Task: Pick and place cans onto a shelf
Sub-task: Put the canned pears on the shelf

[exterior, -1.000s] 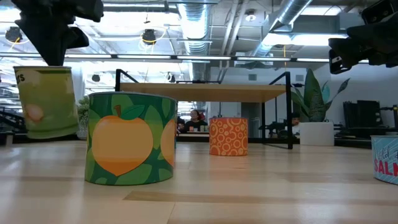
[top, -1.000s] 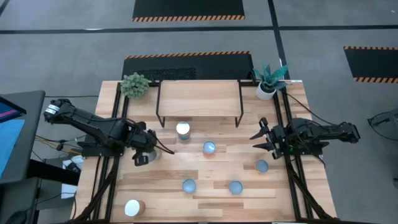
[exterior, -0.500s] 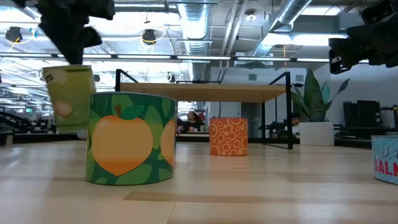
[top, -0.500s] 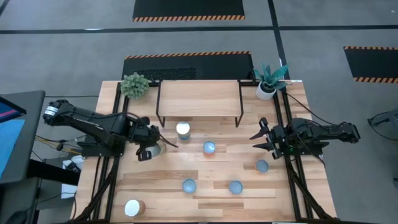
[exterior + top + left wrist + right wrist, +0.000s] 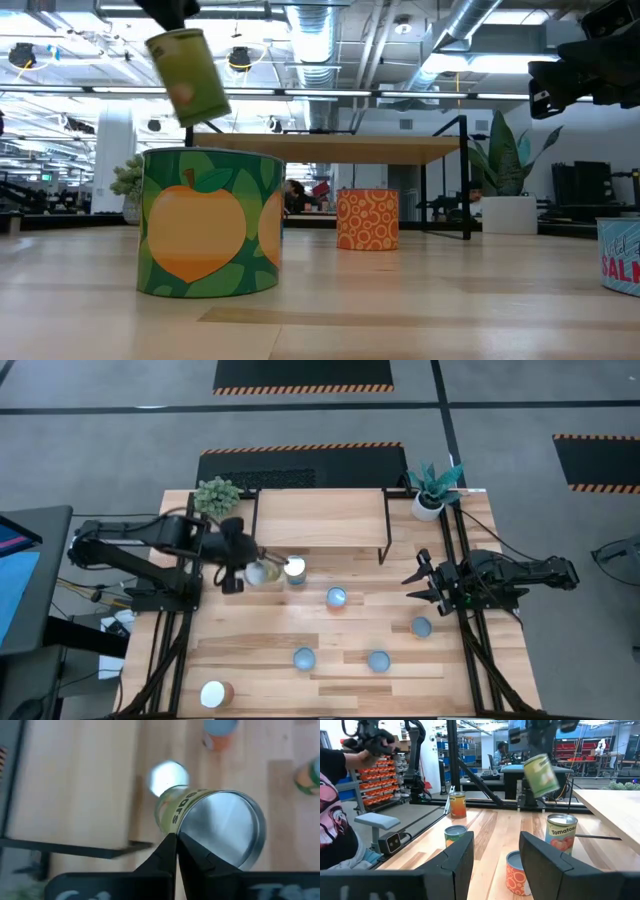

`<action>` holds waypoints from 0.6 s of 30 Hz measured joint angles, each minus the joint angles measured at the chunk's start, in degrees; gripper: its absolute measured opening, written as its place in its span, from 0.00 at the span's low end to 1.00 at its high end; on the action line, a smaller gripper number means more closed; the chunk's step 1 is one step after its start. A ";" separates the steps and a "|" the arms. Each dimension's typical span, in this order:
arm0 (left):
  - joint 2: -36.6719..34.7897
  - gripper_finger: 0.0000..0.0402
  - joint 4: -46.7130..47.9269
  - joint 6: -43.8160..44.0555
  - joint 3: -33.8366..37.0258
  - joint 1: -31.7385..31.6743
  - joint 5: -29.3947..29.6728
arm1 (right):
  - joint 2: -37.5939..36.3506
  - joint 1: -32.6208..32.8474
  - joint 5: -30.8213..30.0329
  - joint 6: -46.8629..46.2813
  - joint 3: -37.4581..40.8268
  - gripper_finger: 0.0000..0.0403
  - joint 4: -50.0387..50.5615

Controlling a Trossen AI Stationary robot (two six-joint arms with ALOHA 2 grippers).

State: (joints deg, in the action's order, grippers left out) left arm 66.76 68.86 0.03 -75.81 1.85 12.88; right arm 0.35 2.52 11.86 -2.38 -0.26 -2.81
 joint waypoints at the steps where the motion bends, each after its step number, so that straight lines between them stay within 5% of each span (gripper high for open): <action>1: 0.00 0.00 -0.09 -1.90 -0.80 -1.47 0.03 | -0.01 0.00 0.00 -0.01 0.01 0.45 0.00; 10: 7.21 0.00 0.42 -16.31 -10.06 -15.95 -3.40 | -0.01 0.00 0.00 -0.01 0.01 0.45 -0.04; 18: 20.95 0.00 10.99 -23.34 -26.35 -24.83 -7.13 | -0.01 -0.01 0.00 -0.01 -0.01 0.45 -0.04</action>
State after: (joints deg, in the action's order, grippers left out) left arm 87.72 79.85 -23.31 -102.16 -22.98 5.75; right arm 0.34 2.50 11.86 -2.39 -0.27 -2.85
